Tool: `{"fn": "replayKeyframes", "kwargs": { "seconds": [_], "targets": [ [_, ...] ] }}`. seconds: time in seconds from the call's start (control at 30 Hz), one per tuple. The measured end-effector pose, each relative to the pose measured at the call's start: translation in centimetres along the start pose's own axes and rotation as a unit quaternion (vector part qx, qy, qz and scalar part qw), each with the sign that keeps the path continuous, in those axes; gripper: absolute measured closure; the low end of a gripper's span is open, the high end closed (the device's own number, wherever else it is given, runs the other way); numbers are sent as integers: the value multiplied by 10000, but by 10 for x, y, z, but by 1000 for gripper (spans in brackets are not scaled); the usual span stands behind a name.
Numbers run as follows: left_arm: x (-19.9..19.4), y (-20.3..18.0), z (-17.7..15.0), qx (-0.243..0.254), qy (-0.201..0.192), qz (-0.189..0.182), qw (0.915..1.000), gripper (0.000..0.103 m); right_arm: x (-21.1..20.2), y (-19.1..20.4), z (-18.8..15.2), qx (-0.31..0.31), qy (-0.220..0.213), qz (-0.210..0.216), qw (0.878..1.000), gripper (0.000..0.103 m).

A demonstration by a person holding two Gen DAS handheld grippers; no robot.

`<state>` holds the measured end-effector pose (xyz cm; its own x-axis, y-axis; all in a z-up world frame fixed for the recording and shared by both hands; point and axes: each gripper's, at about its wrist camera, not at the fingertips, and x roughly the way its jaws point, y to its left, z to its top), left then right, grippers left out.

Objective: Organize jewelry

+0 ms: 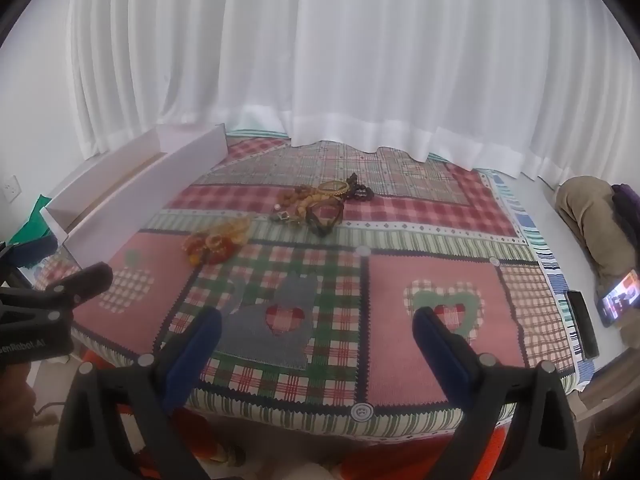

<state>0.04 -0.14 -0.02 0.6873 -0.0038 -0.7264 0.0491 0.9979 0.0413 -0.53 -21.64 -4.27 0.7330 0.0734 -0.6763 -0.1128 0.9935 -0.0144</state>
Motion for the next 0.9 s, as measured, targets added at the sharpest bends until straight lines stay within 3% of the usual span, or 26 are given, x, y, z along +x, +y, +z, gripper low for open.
{"fn": "replayKeyframes", "kwargs": {
  "seconds": [0.07,0.9],
  "targets": [
    [0,2,0,-88,-36,-84,9999,1,-7,1,-2,-44,-165,1,9999,5],
    [-6,3,-4,-58,11,-46,10000,1,-17,13,-2,-39,-178,41,9998,5]
  ]
}}
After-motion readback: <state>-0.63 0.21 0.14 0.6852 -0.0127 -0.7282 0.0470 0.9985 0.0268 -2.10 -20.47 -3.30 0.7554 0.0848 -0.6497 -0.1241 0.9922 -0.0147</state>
